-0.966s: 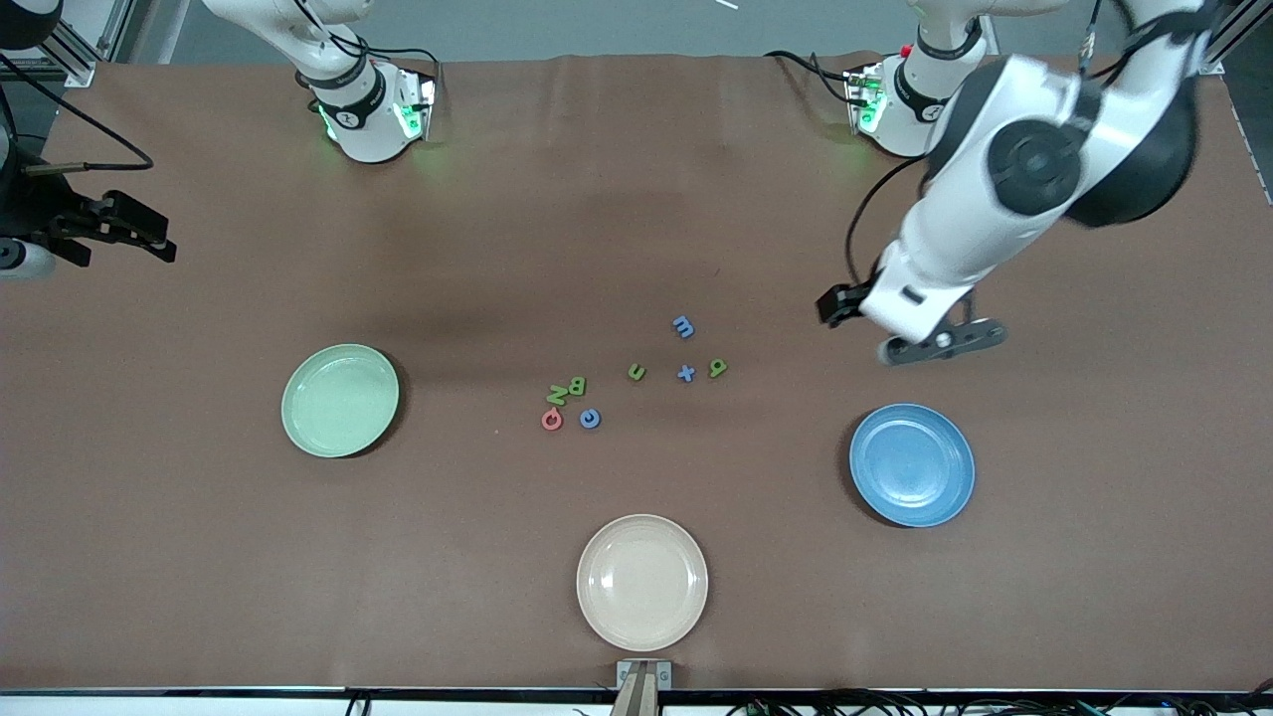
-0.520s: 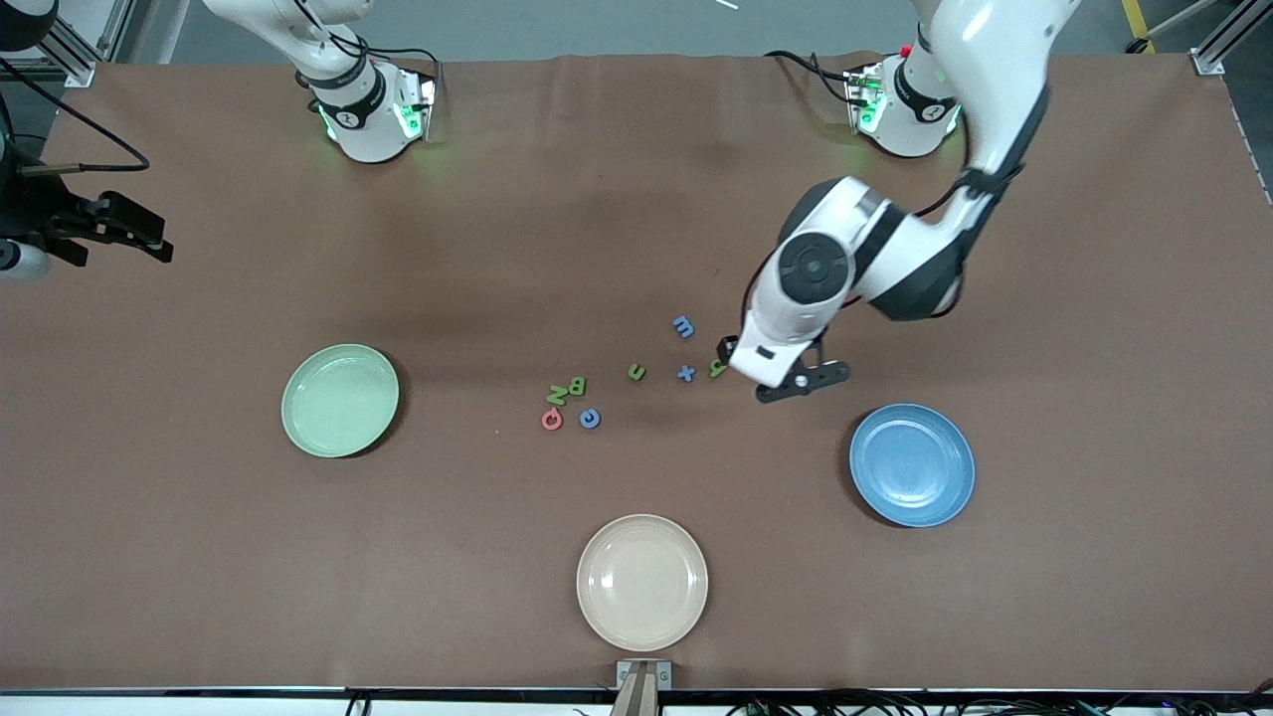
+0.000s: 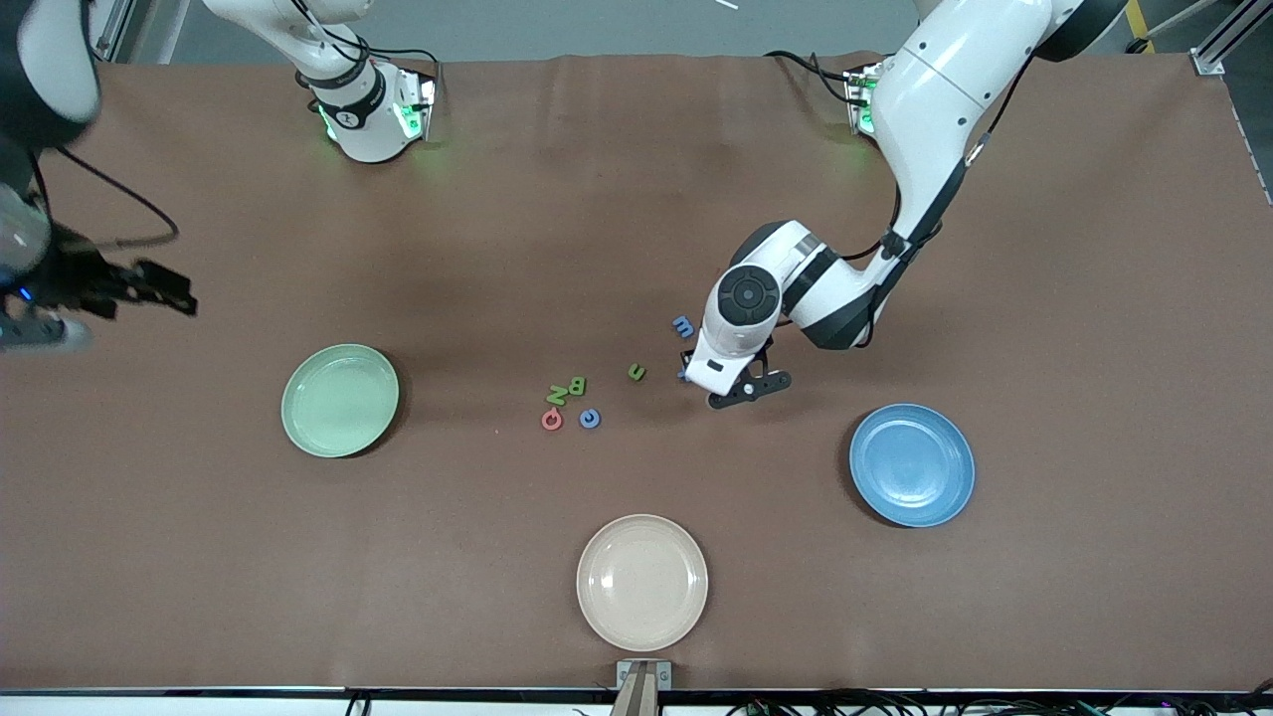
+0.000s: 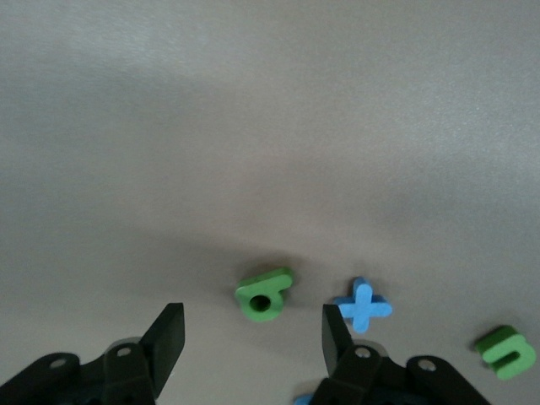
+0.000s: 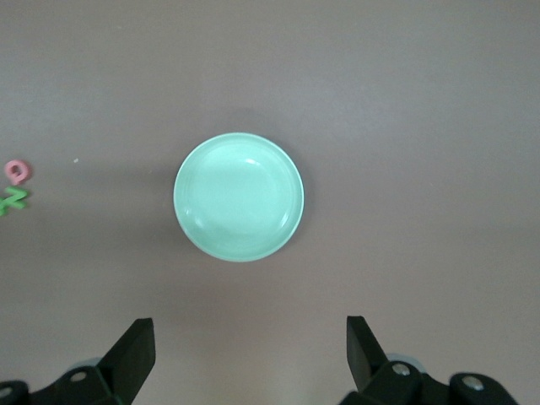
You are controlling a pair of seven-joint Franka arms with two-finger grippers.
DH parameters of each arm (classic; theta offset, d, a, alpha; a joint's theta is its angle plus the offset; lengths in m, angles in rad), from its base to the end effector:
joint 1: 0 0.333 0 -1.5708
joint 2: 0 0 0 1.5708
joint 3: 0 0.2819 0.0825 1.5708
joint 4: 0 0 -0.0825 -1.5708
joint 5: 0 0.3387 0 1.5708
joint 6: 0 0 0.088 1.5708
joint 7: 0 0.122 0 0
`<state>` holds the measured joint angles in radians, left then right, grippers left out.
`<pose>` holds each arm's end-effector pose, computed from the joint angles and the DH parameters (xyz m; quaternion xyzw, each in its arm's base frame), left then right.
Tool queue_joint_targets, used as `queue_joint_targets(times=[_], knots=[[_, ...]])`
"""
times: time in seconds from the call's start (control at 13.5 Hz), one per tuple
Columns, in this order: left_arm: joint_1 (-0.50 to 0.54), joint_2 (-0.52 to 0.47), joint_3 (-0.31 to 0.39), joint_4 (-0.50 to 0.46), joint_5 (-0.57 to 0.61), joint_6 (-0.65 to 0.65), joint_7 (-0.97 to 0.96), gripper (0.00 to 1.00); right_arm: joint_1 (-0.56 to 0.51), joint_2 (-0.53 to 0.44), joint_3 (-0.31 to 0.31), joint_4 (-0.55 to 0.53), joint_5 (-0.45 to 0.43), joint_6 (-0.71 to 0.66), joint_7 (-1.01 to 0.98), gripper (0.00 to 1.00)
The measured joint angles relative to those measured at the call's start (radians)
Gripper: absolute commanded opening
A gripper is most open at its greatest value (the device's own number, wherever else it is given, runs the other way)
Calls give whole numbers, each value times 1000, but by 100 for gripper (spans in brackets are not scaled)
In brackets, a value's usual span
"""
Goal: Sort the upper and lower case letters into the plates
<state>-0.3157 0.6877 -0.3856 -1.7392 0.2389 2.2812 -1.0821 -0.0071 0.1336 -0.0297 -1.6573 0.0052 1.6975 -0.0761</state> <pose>0.4752 -0.3721 0.1884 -0.9883 -0.1419 0.0542 0.0104 0.5438 -0.0187 0.4783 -0.9987 -0.0192 0.0465 0.0032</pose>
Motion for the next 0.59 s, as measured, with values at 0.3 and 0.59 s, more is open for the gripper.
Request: queue_joint_targets(times=[0.3, 0.59], knots=[[-2, 33, 1, -4, 25, 27, -5, 60, 96, 195, 13, 29, 11, 141, 202, 100], [-1, 34, 2, -17, 26, 41, -5, 41, 292, 332, 20, 34, 35, 347, 558, 100]])
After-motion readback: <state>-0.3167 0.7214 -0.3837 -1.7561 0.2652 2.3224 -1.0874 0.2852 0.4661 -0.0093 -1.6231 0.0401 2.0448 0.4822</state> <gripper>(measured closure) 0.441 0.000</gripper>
